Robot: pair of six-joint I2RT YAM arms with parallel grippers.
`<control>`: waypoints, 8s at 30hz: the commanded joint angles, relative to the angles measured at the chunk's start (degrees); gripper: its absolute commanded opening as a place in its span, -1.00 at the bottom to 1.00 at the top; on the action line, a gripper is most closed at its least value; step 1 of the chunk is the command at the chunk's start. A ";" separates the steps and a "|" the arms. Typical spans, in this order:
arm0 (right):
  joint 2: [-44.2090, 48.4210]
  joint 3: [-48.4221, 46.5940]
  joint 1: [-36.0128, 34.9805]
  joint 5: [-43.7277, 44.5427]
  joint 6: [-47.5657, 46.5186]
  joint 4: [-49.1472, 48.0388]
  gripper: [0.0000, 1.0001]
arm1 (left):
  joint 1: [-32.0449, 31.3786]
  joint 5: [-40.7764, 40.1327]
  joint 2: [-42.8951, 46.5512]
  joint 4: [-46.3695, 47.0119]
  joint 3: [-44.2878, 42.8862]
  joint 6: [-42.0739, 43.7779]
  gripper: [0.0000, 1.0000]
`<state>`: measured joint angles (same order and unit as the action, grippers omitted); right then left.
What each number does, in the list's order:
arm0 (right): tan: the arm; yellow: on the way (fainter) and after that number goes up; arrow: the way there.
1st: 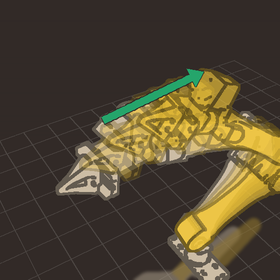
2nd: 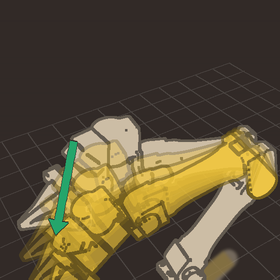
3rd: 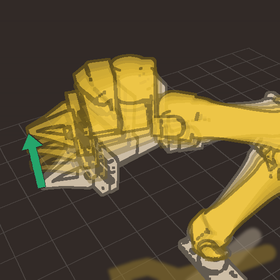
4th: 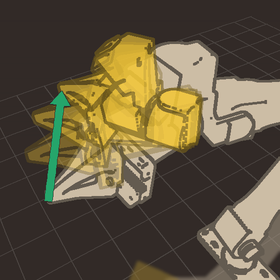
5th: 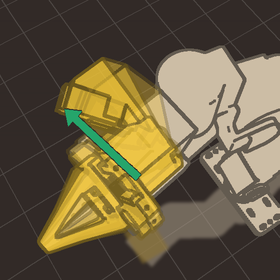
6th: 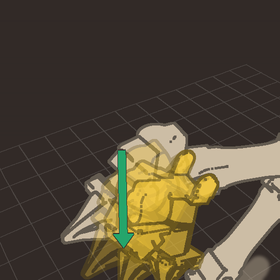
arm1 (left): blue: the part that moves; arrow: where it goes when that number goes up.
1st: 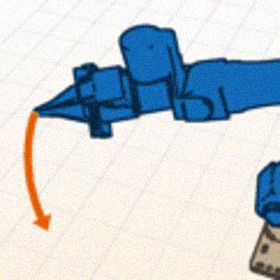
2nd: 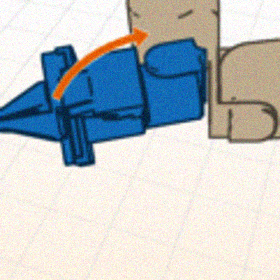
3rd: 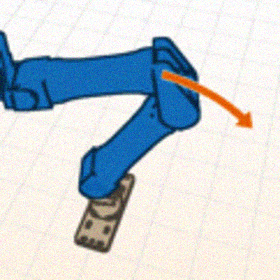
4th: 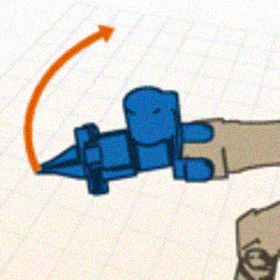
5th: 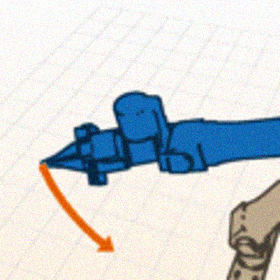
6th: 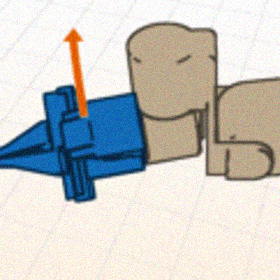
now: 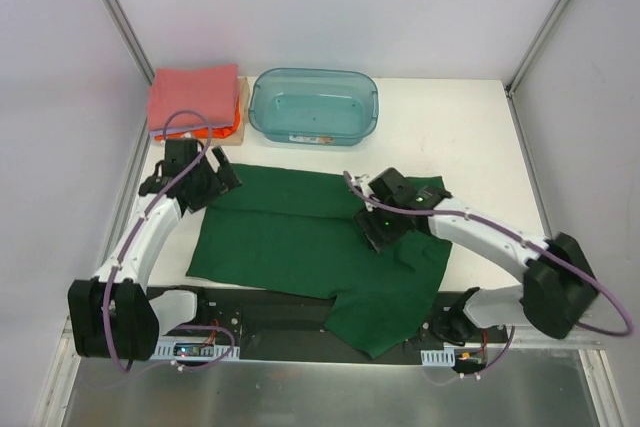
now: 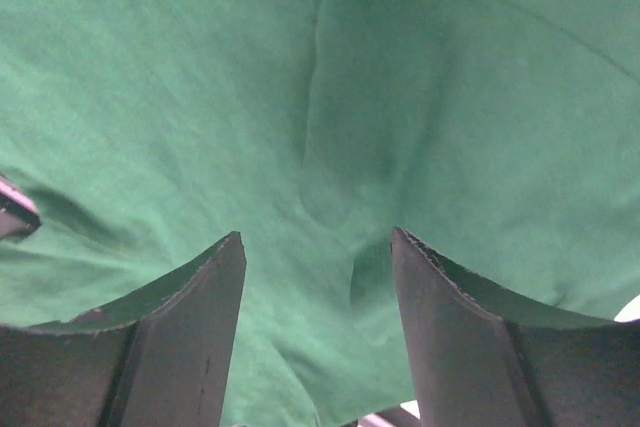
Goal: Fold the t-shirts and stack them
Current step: Fold the flattened tshirt in 1/3 of the way, then grap the side of the flattened tshirt closest away from the robot with both arms
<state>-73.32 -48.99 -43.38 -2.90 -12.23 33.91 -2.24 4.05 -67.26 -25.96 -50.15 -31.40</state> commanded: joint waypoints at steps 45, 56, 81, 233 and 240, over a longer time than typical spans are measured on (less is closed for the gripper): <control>0.78 -4.48 9.43 10.92 27.60 3.30 0.64 | -0.04 8.24 0.83 6.88 8.32 -1.56 0.98; 5.04 9.79 18.94 0.88 33.58 -8.07 0.34 | -0.13 11.68 -9.10 13.73 2.26 -2.79 0.98; 9.51 18.76 18.94 -1.06 34.20 -9.74 0.17 | 0.13 10.01 -27.66 15.94 -4.43 0.02 0.98; 13.47 7.16 25.66 5.24 17.15 -1.24 0.92 | -12.26 -17.23 20.16 -14.65 26.07 -36.28 -1.00; 13.47 6.19 2.11 6.33 17.33 12.48 0.98 | -11.30 -20.05 15.77 -11.84 23.00 -34.00 -1.00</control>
<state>-60.75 -41.08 -31.31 2.42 5.80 35.33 -14.17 -12.03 -48.90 -39.38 -23.97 -67.09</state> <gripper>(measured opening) 0.981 0.011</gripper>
